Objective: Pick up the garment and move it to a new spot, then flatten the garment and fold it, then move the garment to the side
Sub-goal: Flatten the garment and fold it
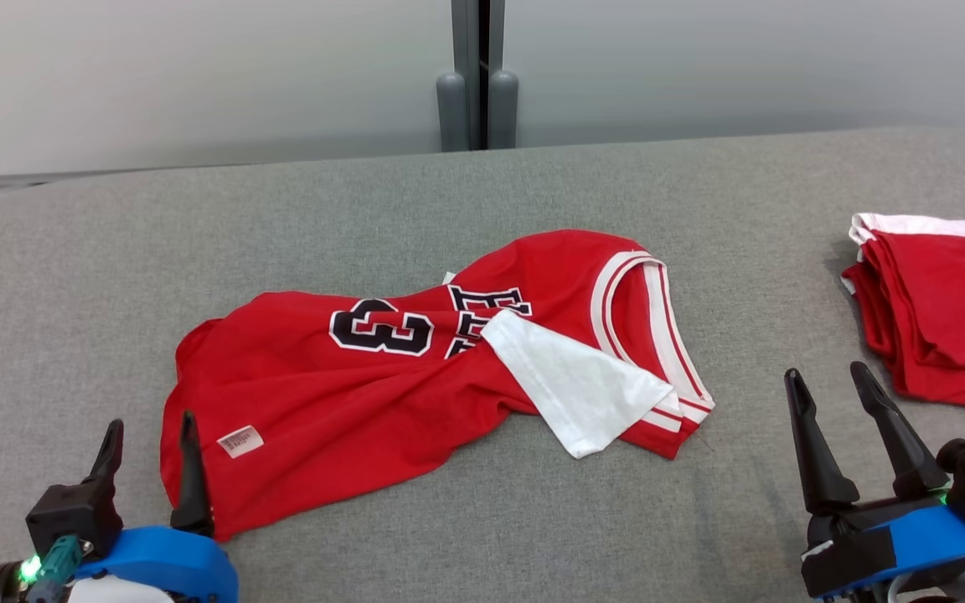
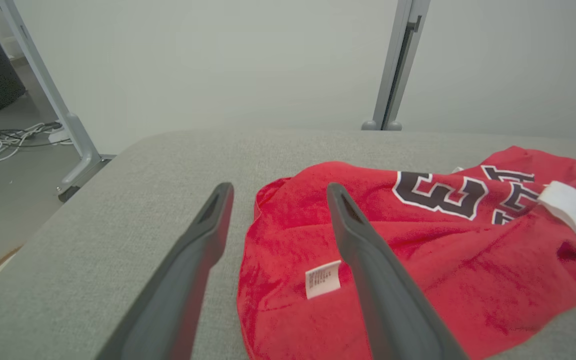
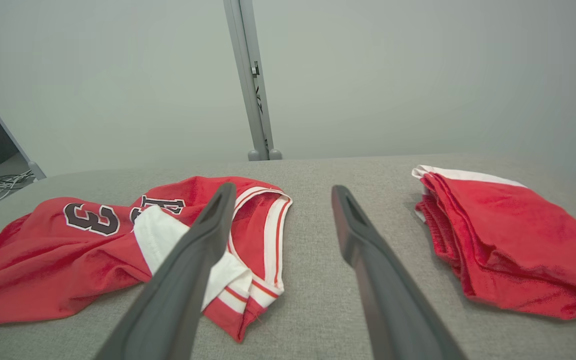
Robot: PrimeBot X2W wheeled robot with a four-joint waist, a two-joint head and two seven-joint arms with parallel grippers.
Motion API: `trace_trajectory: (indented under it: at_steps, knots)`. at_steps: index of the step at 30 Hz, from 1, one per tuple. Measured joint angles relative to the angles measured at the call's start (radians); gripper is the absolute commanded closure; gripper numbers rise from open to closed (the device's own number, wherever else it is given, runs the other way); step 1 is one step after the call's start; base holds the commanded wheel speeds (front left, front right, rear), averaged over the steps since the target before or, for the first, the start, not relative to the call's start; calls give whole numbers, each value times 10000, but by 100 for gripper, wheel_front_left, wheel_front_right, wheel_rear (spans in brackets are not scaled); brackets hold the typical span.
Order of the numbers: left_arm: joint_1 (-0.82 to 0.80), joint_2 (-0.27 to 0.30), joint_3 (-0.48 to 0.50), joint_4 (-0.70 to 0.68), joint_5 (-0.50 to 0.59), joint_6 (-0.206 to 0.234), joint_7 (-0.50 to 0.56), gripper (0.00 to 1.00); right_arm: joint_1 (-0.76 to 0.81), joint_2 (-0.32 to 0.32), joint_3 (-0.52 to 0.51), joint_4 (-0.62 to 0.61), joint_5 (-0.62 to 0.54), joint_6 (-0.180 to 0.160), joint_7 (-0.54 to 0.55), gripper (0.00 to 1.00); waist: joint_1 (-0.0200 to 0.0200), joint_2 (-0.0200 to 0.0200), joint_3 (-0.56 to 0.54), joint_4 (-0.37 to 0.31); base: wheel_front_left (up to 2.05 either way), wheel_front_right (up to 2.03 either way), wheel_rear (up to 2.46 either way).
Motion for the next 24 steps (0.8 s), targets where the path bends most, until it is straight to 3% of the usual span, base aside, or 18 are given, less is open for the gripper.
trace_trajectory:
  at_steps: [6, 13, 14, 15, 16, 20, 24]
  knots:
    - [-47, 71, 44, 1260, -874, -566, 842, 0, -124, -4, 111, 71, 33, 0, -15, 0, 1, 0, 464, -4, 0, 0, 0]
    - [-839, -86, 138, 2932, -1471, -1273, 786, 0, -329, -48, 238, 384, 132, 0, -130, 0, 2, 1, 911, -50, 0, 0, 0]
    - [-942, -100, 142, 3137, -1534, -1384, 786, 17, -339, -65, 257, 437, 134, 0, -140, 0, 2, 1, 942, -71, 0, 0, 0]
    - [-1040, -117, 127, 3335, -1590, -1478, 782, 46, -353, -75, 259, 495, 155, 0, -151, 0, 1, 1, 962, -89, 0, 0, 0]
    - [-1134, -128, 102, 3498, -1603, -1547, 780, 98, -362, -84, 265, 543, 184, 0, -174, 0, 2, 1, 985, -107, 0, 0, 0]
    - [-1411, -182, 77, 3977, -1674, -1737, 593, 100, -467, -203, 537, 782, 192, 0, -188, 0, 1, 1, 1017, -146, 0, 0, 0]
    - [-1581, -244, 27, 4195, -1668, -1778, 412, 100, -603, -516, 1567, 1206, 148, -2, -121, 0, 1, 1, 1046, -102, 0, 0, 0]
